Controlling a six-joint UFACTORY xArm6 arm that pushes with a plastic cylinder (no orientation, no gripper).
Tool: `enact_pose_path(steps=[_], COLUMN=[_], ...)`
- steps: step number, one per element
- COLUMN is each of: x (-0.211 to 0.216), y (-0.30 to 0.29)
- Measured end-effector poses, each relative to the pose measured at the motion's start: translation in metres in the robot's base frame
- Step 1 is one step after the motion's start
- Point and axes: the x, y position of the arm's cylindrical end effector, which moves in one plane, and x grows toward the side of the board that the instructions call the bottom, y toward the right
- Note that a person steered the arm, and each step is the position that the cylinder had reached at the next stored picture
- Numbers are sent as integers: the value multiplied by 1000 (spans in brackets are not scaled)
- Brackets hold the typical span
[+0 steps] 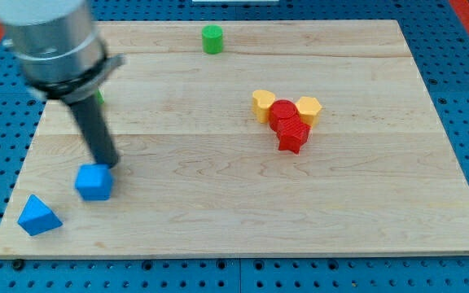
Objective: Locate green star vertically towards blue triangle
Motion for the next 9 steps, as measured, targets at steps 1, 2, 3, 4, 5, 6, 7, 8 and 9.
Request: enact_pose_path(steps=[1, 2, 3, 4, 5, 6, 7, 8, 9], x=[0, -26, -44, -71, -75, -89, -116, -117, -117], y=[-15, -62, -104, -84, -91, -92, -59, -44, -42])
